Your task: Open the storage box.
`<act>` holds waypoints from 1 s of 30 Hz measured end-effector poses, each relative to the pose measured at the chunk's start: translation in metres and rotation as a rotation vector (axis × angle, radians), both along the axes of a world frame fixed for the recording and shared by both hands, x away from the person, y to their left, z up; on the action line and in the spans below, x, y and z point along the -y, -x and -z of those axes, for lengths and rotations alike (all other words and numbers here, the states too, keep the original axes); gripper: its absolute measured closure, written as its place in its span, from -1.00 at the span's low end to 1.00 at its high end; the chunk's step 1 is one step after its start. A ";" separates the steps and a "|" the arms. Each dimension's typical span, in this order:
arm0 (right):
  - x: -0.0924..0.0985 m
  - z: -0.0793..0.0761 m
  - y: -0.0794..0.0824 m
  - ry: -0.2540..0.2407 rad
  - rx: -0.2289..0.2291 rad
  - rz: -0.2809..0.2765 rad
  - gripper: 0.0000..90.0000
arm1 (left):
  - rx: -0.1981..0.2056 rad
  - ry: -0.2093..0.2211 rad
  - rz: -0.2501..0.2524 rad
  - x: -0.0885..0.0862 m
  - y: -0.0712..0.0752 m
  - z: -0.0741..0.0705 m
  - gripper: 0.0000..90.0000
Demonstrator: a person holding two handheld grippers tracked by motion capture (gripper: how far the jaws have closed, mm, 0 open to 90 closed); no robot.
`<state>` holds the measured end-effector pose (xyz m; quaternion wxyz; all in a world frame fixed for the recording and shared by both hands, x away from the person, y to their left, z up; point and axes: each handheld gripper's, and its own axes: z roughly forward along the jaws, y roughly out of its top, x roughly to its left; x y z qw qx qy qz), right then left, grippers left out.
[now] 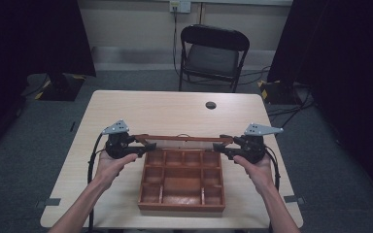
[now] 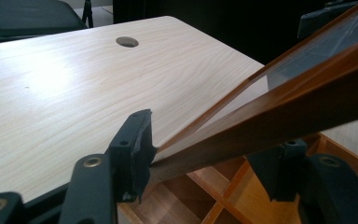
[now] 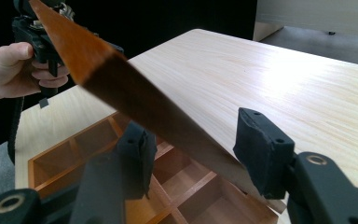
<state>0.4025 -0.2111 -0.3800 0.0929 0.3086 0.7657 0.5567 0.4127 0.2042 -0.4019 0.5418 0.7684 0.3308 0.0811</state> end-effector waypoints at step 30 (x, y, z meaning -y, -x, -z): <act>-0.007 0.021 -0.037 0.028 -0.048 0.063 0.13 | -0.032 0.014 -0.034 -0.002 -0.028 0.007 0.17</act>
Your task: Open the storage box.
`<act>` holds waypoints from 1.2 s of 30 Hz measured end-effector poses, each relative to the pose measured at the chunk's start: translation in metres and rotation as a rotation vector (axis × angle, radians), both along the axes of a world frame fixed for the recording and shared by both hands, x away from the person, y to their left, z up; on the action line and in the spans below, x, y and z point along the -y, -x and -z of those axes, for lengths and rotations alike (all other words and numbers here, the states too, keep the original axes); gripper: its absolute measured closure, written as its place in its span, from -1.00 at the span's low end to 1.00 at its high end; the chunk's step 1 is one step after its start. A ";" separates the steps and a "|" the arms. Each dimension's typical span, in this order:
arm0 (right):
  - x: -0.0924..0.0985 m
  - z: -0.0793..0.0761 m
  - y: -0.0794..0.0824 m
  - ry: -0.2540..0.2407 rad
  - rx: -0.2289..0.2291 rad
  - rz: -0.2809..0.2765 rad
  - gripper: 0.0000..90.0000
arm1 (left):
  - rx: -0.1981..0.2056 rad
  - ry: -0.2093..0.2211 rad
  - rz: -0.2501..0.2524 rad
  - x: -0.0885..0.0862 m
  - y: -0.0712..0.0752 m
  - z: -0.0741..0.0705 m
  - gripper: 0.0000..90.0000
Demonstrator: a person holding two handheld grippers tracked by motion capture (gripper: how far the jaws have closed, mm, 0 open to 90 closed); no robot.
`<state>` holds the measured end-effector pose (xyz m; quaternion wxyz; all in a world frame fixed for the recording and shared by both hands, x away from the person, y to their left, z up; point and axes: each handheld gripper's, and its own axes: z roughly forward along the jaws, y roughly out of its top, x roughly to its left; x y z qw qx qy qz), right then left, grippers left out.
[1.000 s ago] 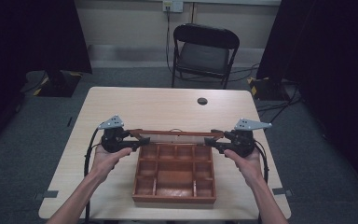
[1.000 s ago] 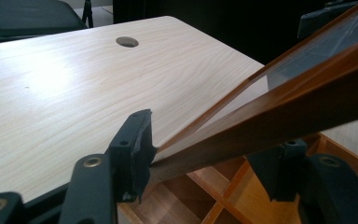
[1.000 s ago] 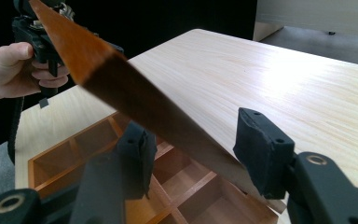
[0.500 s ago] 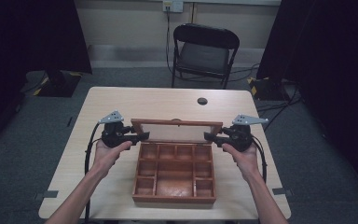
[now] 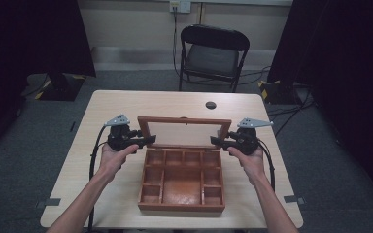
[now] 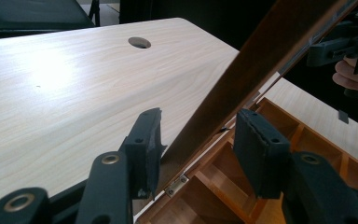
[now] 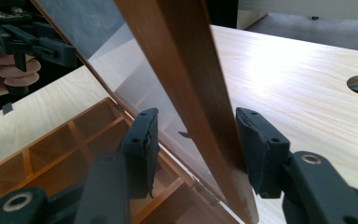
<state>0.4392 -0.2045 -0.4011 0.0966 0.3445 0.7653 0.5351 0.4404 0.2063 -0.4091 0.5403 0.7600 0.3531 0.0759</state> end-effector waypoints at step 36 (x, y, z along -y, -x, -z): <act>-0.001 0.024 -0.037 -0.040 -0.039 0.082 0.17 | -0.091 -0.005 -0.057 0.006 -0.038 0.029 0.30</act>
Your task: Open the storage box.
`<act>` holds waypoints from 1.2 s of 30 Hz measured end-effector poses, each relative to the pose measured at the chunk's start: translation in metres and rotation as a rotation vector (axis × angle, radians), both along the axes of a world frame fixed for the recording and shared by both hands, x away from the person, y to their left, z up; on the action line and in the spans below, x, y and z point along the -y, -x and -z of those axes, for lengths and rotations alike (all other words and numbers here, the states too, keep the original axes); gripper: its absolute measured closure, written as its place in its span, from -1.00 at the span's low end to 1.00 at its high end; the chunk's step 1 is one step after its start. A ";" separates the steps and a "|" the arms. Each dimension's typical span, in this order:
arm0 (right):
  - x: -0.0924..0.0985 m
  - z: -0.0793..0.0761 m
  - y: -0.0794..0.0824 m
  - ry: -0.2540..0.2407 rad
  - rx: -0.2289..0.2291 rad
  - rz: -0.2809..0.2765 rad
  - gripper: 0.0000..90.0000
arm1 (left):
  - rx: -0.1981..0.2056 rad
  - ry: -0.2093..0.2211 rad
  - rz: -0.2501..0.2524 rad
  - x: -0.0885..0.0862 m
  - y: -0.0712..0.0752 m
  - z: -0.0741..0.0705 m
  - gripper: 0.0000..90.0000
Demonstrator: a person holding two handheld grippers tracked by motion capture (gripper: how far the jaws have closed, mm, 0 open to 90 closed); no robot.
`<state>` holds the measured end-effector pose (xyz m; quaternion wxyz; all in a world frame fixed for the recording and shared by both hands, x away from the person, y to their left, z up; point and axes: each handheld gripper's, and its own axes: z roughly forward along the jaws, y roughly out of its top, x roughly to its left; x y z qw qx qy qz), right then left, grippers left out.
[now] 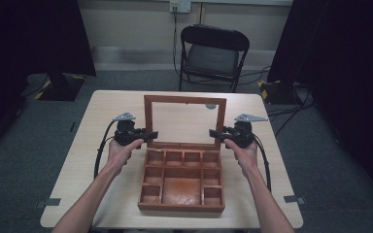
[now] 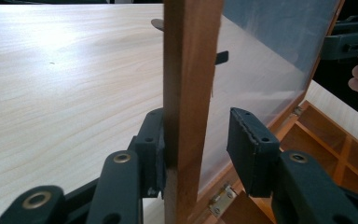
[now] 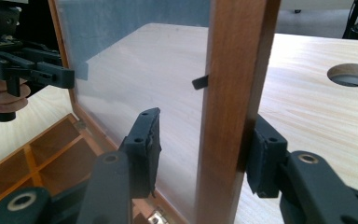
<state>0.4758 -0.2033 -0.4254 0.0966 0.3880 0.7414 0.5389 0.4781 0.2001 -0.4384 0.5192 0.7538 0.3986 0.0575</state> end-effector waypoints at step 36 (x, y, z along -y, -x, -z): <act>-0.014 0.025 -0.028 0.042 -0.104 0.078 -0.25 | -0.095 0.022 -0.013 0.006 -0.017 0.023 -0.06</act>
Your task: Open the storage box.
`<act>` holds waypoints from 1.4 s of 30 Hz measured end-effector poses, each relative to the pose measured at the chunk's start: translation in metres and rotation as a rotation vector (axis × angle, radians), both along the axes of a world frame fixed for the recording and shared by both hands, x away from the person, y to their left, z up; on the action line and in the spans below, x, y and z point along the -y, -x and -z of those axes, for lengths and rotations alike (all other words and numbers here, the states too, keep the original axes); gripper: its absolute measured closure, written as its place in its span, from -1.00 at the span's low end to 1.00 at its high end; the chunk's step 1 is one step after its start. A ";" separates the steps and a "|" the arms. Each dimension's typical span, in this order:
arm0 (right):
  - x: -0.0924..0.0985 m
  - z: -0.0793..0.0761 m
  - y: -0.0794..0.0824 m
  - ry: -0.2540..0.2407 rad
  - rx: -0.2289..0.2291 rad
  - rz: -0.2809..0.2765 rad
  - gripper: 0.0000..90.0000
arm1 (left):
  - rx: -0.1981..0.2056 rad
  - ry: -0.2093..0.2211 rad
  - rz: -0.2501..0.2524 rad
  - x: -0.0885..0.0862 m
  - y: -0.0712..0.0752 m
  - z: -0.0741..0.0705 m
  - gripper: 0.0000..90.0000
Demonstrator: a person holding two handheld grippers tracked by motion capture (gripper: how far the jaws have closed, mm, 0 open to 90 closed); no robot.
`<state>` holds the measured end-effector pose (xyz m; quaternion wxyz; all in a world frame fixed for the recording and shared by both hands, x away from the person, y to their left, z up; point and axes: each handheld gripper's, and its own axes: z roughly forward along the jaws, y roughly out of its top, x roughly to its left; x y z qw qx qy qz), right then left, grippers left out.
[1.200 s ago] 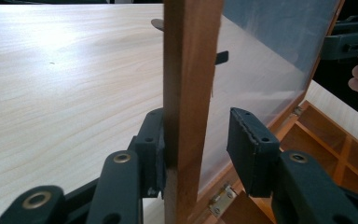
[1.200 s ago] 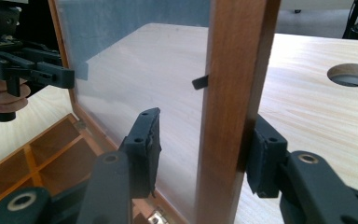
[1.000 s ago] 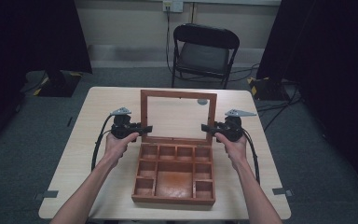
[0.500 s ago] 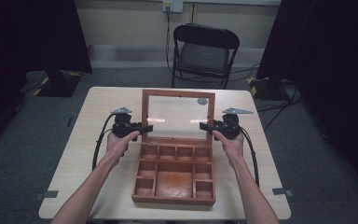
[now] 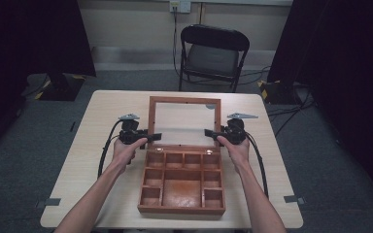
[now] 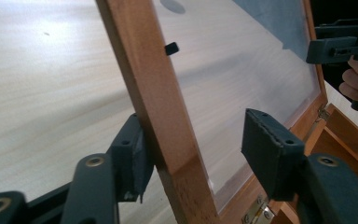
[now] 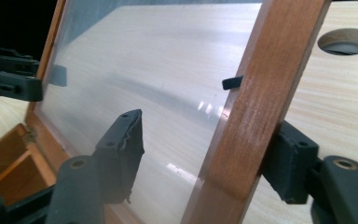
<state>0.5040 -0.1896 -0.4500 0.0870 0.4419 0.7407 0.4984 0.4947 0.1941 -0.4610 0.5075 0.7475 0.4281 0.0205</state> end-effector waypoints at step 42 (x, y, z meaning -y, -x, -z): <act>-0.006 0.026 -0.011 0.022 -0.083 0.058 -0.52 | -0.098 0.019 -0.004 -0.003 -0.012 0.023 -0.21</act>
